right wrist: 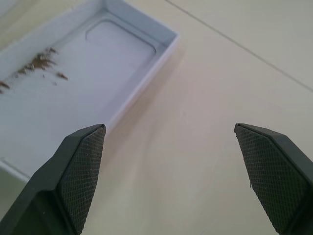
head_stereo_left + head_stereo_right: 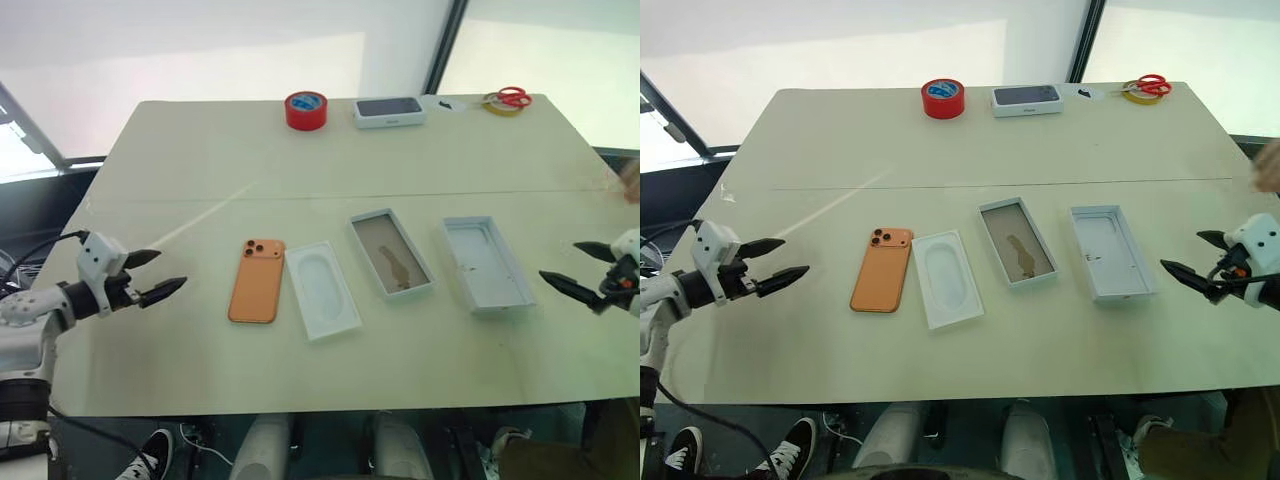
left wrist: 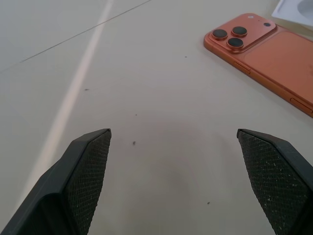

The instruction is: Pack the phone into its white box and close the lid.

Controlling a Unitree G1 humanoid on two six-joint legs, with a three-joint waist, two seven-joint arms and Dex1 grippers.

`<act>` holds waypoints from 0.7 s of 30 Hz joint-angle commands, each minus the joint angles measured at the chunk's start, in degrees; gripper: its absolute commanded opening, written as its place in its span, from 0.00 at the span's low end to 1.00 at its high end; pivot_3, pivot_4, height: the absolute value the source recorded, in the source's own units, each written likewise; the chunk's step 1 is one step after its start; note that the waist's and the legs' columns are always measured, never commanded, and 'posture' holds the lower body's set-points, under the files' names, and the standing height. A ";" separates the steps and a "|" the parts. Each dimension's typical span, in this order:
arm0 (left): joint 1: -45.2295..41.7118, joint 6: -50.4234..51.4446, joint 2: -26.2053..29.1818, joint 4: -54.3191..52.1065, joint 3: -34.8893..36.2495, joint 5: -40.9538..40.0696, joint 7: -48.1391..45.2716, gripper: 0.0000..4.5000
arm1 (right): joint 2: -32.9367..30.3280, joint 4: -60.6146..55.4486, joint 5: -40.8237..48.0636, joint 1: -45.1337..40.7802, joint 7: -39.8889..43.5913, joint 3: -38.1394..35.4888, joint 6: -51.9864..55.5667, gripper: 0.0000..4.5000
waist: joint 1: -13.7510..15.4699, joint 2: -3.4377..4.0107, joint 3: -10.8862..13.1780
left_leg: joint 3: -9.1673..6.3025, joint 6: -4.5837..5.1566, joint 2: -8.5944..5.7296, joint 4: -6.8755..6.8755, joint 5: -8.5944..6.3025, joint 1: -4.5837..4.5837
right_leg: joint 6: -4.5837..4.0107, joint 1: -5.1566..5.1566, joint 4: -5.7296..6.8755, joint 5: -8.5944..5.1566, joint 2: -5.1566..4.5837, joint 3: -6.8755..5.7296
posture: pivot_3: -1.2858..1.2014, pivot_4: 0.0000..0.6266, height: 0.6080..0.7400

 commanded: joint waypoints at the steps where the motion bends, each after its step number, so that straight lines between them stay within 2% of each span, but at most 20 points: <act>1: 0.29 -1.60 -0.40 -2.74 1.43 -0.52 1.14 0.96 | -2.13 0.39 -0.13 0.08 -0.81 -2.13 -1.92 0.98 | 0.00 0.01 0.00 | 0.00 0.00 0.00 0.00 0.00 0.00 | -0.04 0.00 -0.01 -0.02 0.00 0.02 | 0.52 0.24 1.00; 21: -0.12 -2.95 -0.81 -7.36 0.73 -1.23 -0.12 0.96 | 0.67 -4.77 1.47 -1.80 -2.09 -1.00 0.20 0.98 | 0.06 0.02 -0.01 | 0.04 0.00 0.00 -0.04 0.00 -0.01 | -0.06 -0.03 -0.07 -0.03 0.00 0.09 | 0.52 0.24 1.00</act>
